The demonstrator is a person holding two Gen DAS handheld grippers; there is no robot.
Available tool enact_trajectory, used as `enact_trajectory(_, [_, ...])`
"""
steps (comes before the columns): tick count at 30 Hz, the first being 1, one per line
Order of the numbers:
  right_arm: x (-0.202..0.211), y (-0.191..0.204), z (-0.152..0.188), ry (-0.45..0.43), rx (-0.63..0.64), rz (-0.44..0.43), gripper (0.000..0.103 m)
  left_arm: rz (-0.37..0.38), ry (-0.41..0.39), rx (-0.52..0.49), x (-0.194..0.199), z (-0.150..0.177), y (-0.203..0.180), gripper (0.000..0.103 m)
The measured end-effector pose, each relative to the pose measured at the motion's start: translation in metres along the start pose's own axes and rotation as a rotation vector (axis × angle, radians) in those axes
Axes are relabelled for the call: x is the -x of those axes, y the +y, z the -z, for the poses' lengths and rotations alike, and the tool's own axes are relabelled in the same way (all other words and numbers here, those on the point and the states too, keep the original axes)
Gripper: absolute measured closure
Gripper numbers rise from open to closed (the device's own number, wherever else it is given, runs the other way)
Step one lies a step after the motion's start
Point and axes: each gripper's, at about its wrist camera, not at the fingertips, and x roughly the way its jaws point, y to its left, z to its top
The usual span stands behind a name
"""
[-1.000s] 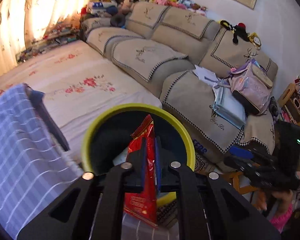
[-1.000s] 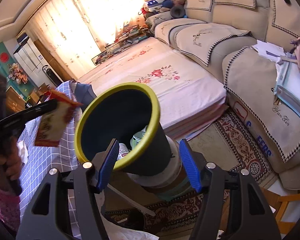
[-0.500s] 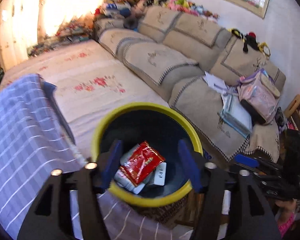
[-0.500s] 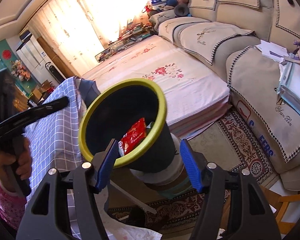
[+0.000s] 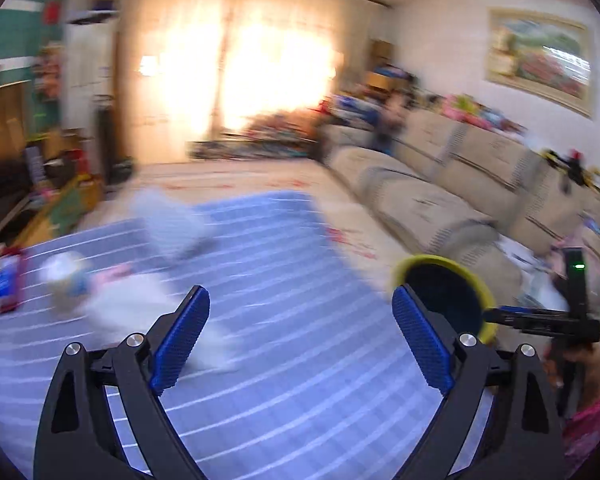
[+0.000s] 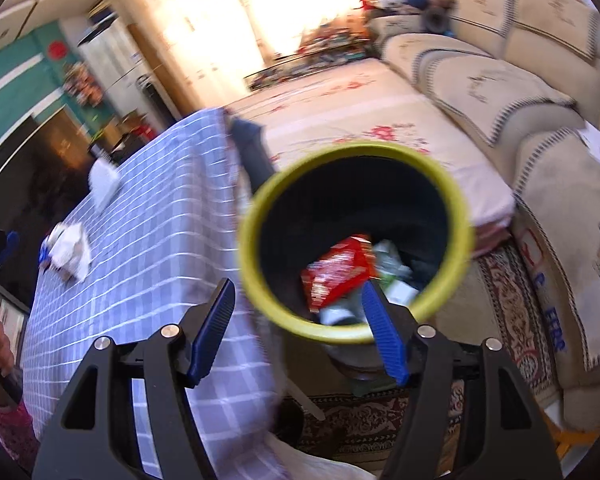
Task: Collect trash
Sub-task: 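Move the right gripper to the white tissue and grasp it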
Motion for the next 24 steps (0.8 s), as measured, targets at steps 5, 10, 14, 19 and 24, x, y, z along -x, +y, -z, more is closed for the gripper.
enact_trajectory(5, [-0.024,0.077,-0.017,0.031,0.153,-0.091,0.040,-0.213,-0.032,0.098,0.028,0.024,0.092,0.011])
enact_trajectory(10, [-0.050,0.166,-0.031,0.073,0.301,-0.229,0.040,-0.367,-0.047,0.174,0.033,0.048,0.162,0.011])
enact_trajectory(14, [-0.075,0.228,-0.039,0.123,0.388,-0.305,0.040,-0.387,-0.044,0.225,0.030,0.061,0.186,0.011])
enact_trajectory(19, [-0.099,0.288,-0.046,0.157,0.433,-0.387,0.040,-0.431,-0.050,0.164,0.025,0.064,0.178,0.011])
enact_trajectory(24, [-0.133,0.337,-0.048,0.186,0.498,-0.370,0.043,-0.424,-0.042,0.179,0.023,0.063,0.174,0.011])
